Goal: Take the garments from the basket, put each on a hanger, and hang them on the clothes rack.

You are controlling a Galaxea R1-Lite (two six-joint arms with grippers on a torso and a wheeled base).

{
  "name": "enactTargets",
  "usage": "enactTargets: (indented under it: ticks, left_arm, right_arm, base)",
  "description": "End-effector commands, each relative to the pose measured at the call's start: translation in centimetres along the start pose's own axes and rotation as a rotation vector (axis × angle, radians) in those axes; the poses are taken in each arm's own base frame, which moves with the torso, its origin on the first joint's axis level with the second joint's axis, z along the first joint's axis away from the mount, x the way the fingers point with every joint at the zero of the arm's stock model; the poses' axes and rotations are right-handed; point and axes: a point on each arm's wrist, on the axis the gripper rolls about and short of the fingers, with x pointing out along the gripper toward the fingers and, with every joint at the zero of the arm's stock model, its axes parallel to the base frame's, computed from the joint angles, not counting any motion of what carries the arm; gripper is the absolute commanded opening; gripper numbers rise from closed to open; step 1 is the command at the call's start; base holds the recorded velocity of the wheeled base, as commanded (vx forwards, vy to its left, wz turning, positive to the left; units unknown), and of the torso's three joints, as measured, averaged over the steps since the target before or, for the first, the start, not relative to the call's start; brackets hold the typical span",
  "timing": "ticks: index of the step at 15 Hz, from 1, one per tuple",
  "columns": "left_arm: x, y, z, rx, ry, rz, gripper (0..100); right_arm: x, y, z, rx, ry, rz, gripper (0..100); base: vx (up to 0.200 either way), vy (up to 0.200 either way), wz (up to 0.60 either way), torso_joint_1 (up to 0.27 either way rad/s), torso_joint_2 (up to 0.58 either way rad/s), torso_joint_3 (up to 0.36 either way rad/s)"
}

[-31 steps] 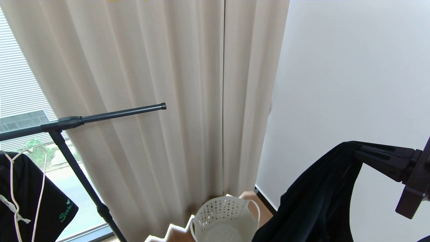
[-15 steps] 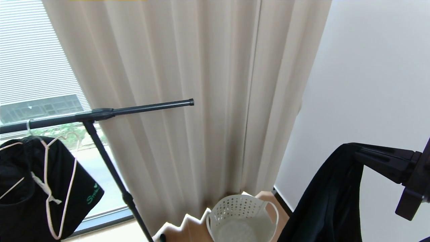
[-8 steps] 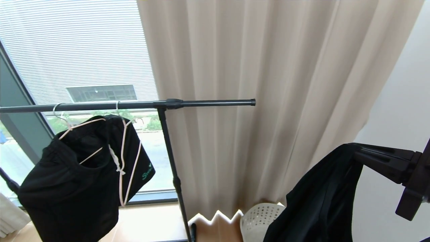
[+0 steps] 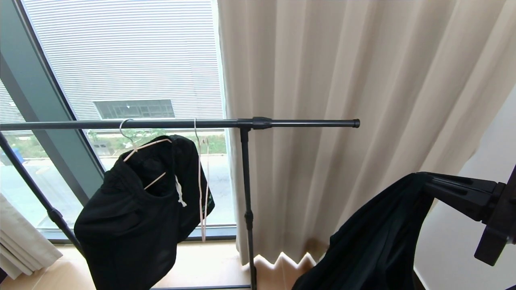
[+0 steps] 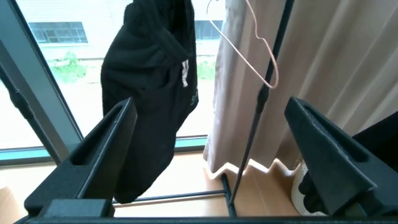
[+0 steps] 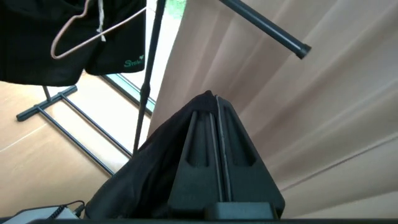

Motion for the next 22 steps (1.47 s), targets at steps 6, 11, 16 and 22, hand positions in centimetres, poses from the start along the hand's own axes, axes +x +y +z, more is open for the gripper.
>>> enactTargets:
  ticks: [6,11,16,22]
  left_arm:
    - [0.01,0.00,0.00,-0.001,0.002,0.000,100]
    - [0.01,0.00,0.00,-0.001,0.002,-0.001,100]
    - [0.01,0.00,0.00,-0.001,0.002,0.000,100]
    - [0.01,0.00,0.00,-0.001,0.002,-0.001,100]
  right_arm:
    - [0.04,0.01,0.00,-0.001,0.000,0.000,0]
    - [0.04,0.01,0.00,-0.001,0.000,0.000,0]
    - [0.04,0.01,0.00,-0.001,0.000,0.000,0]
    - [0.04,0.01,0.00,-0.001,0.000,0.000,0]
  base:
    - [-0.133,0.133,0.00,0.002,0.00,0.005]
    - [-0.200,0.000,0.00,0.003,0.00,0.000]
    - [-0.080,0.120,0.00,0.000,0.00,0.001]
    - [0.000,0.200,0.00,0.001,0.00,0.002]
